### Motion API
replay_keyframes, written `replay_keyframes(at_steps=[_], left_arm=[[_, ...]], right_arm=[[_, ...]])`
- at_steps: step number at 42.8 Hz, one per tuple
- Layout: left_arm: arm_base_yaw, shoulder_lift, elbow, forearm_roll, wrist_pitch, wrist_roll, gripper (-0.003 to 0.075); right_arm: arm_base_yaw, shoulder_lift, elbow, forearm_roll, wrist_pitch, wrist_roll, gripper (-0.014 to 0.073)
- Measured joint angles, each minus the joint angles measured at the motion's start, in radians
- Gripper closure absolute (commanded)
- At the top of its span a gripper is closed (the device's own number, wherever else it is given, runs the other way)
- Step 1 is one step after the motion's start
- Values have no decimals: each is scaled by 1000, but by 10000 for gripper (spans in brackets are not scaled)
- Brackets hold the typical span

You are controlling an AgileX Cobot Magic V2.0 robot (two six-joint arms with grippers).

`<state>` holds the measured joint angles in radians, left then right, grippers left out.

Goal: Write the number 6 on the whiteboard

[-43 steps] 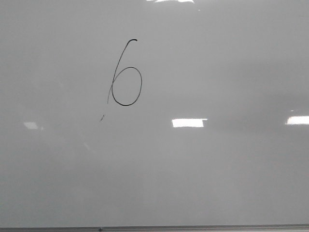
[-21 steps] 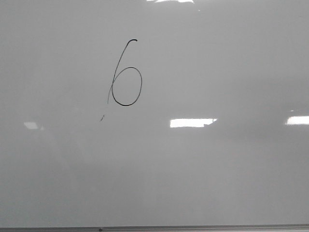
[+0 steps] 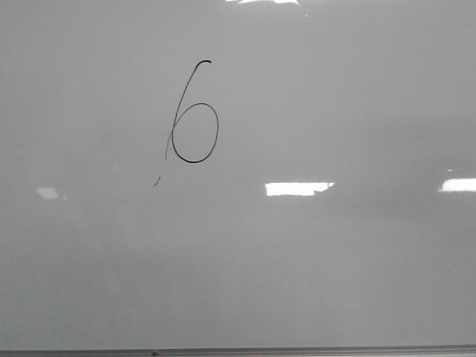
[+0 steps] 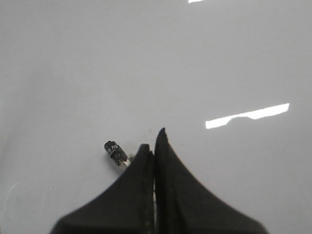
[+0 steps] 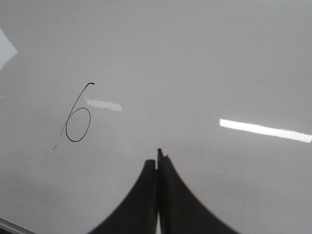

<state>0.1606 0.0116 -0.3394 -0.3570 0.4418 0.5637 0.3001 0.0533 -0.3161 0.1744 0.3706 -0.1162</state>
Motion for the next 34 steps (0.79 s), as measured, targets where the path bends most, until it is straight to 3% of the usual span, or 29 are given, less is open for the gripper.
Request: replay_keyframes(at_steps=[19,29,34], left_arm=[[0,-2,16,6,-2,-11,741],[-120,-18,89,192,-18,-272,741],[-203,-18,159,262,-125,-355,741]], right_arm=[[0,0,0,0,0,0,655],[0,0,0,0,0,0,655],[0,0,0,0,0,0,655]])
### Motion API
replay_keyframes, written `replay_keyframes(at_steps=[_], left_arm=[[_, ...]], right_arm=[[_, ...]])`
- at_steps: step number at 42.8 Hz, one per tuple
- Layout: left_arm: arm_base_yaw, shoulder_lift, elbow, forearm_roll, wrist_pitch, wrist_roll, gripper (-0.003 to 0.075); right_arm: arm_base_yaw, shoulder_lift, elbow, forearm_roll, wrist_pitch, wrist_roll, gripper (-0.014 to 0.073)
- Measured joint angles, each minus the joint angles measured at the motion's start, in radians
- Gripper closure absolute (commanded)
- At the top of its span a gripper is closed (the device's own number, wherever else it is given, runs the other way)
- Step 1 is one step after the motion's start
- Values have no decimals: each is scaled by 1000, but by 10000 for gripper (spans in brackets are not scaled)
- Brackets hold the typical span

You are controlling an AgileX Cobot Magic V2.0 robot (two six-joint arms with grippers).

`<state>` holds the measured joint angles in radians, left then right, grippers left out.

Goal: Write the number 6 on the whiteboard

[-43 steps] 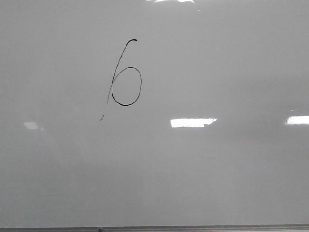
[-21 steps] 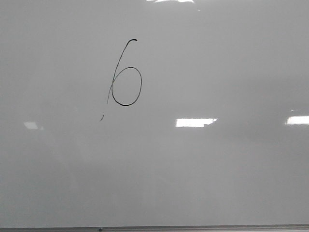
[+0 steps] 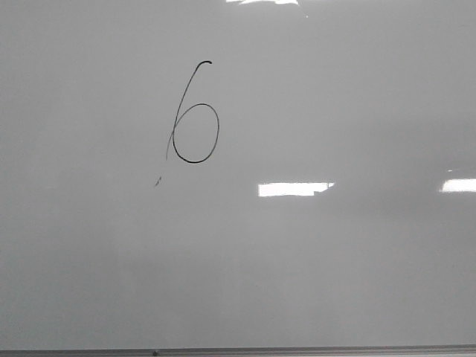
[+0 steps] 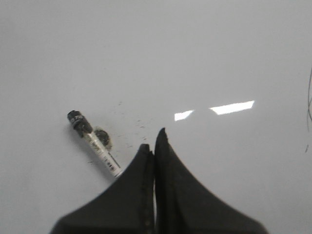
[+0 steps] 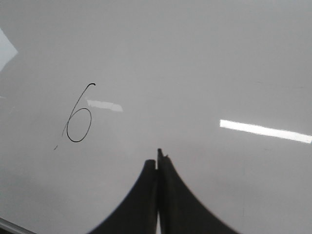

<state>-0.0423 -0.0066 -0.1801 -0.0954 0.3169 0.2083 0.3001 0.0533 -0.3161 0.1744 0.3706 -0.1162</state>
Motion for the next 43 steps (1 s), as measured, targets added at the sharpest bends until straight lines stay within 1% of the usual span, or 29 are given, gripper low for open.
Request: replay_keyframes(at_steps=[5,10,17,43], left_arm=[[-24,0,97,21,-122,-47,741],[-18,0,177,29,-174,-100,741],[4,0,188,31,-172,-132,741],[5,0,188,34,-172,-140,741]], right_arm=[[0,0,0,0,0,0,655],[0,0,0,0,0,0,655],[0,0,0,0,0,0,655],[0,0,0,0,0,0,655]])
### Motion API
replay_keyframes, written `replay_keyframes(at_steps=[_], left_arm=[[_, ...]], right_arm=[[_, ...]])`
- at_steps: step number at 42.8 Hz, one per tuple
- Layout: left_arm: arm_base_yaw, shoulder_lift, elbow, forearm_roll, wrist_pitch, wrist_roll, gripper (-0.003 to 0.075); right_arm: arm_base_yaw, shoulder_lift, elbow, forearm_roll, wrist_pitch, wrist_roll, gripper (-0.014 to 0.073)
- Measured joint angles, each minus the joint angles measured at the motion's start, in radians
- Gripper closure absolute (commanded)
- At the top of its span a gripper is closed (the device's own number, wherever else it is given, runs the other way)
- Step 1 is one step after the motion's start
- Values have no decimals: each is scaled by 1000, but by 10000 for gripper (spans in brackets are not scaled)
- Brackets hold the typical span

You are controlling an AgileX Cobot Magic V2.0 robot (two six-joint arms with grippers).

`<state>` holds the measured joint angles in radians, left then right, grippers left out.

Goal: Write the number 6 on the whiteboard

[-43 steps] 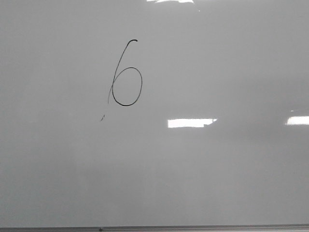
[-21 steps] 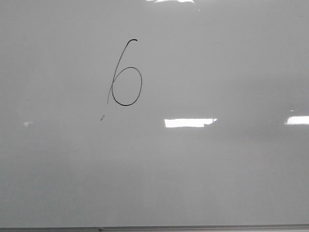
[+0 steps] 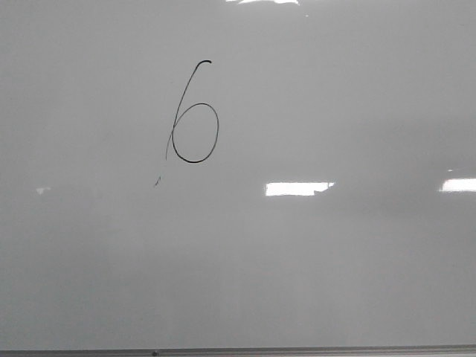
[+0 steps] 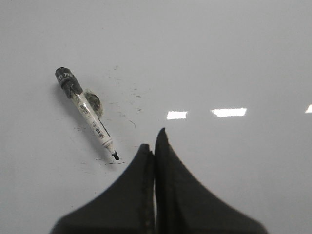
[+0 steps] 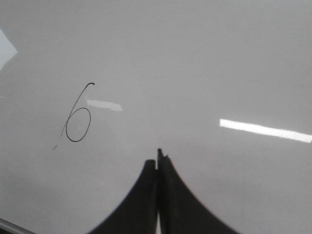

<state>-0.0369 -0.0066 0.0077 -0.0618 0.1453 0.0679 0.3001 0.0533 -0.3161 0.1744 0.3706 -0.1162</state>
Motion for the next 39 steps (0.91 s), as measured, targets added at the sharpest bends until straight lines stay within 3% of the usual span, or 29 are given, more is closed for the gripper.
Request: replay_keyframes(at_steps=[20,33,39], left_arm=[[0,0,0,1,0,0,741],[0,0,0,1,0,0,741],[0,0,0,1,0,0,741]], right_arm=[[-9,-22,60,-9,-32,0,655],[-216,-64,325,-29,-179,0,655],[-264,-66,343,-29,-175,0,655]])
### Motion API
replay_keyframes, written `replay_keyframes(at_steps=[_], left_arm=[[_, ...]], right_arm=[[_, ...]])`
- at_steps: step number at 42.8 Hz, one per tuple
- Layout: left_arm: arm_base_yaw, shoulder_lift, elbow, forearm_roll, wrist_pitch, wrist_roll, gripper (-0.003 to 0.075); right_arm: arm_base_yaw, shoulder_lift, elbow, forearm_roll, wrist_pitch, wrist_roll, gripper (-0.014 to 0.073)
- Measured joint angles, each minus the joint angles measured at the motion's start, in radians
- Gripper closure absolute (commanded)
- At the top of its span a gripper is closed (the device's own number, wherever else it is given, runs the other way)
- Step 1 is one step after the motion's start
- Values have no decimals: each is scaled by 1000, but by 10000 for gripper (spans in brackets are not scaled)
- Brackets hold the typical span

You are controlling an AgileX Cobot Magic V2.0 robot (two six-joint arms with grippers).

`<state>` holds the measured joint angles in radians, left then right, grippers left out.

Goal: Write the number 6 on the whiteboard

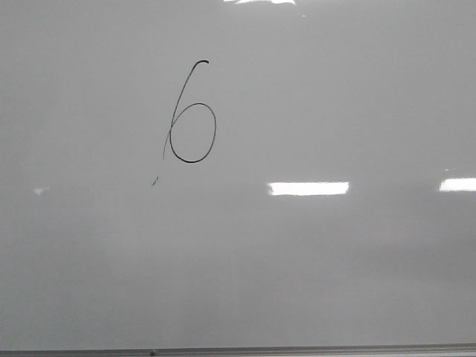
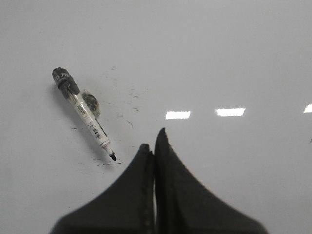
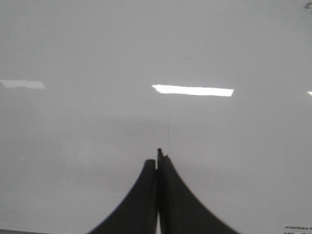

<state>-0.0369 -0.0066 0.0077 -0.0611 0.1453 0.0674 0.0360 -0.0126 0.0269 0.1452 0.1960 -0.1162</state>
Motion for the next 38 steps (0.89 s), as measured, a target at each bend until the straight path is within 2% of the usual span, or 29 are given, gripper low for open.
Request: replay_keyframes(at_steps=[38], left_arm=[[0,0,0,0,0,0,741]], right_arm=[[-10,0,0,0,-2,2,655]])
